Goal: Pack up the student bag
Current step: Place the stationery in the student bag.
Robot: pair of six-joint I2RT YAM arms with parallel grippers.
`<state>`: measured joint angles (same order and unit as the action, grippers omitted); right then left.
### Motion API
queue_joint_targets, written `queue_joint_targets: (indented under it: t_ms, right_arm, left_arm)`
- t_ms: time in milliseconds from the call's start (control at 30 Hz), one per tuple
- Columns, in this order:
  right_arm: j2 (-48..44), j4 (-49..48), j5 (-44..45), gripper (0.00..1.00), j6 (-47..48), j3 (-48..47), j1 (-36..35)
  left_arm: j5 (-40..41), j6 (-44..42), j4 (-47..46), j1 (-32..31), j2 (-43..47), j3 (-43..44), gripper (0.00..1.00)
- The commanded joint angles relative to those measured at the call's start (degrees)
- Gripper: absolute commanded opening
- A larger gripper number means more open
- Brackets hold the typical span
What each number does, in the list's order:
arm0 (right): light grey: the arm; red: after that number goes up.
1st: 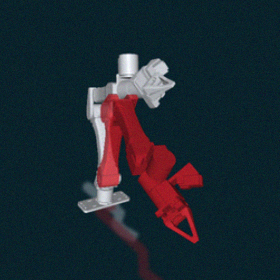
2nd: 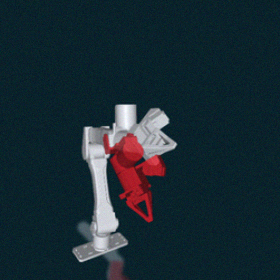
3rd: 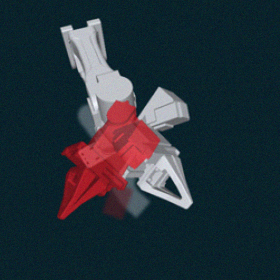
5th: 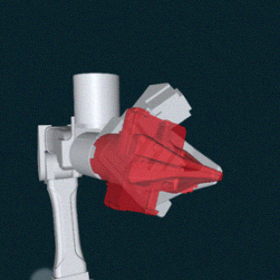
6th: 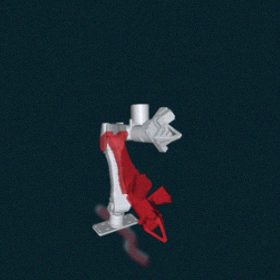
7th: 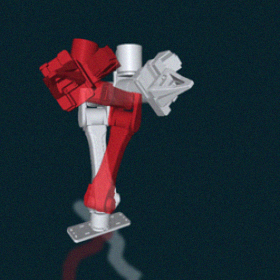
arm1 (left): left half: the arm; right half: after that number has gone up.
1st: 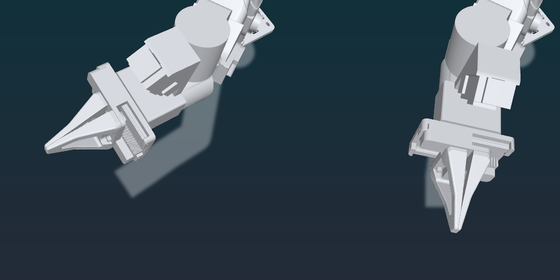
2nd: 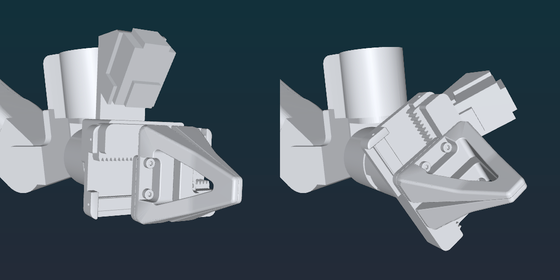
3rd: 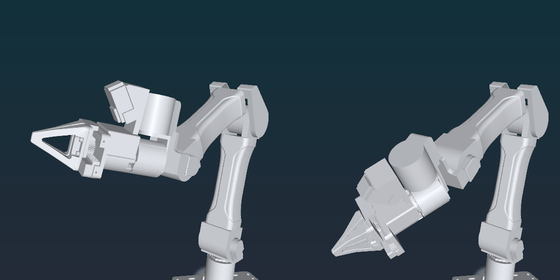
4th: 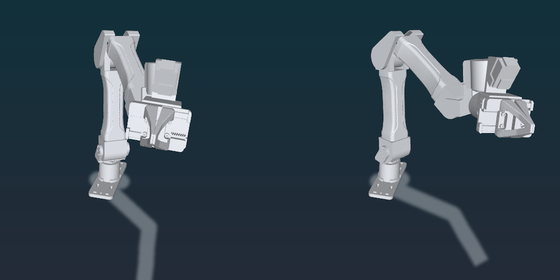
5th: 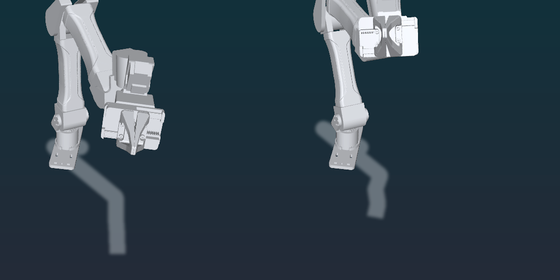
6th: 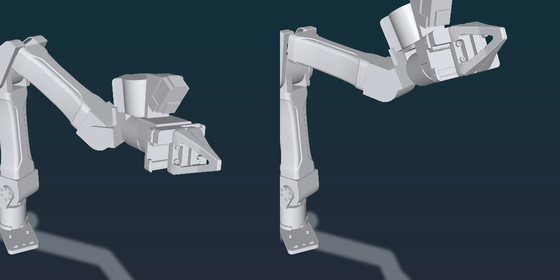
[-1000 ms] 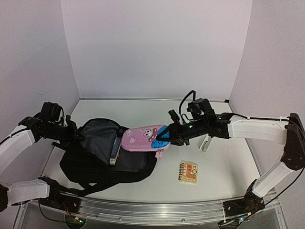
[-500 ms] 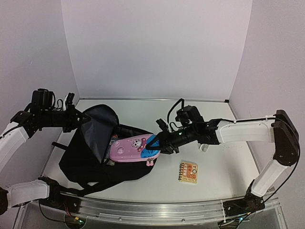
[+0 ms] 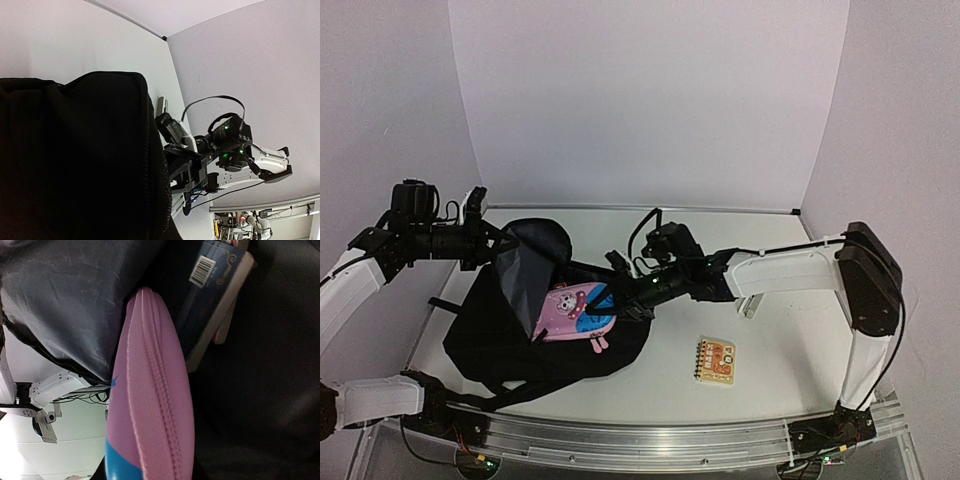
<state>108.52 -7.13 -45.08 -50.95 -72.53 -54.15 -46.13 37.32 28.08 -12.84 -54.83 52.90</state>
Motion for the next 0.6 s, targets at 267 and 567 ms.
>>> queue_joint_targets:
  t_ms: [267,567]
  right_arm:
    - [18.8,-4.1,-2.7,0.06,2.5,-24.2,-2.8]
    - [20.6,-4.0,3.1,0.09,4.8,-22.6,-7.7]
  left_arm:
    - [-8.1,1.8,-10.7,0.0,-0.5,1.7,0.00]
    - [-7.1,3.0,-12.8,0.0,-0.5,0.7,0.00]
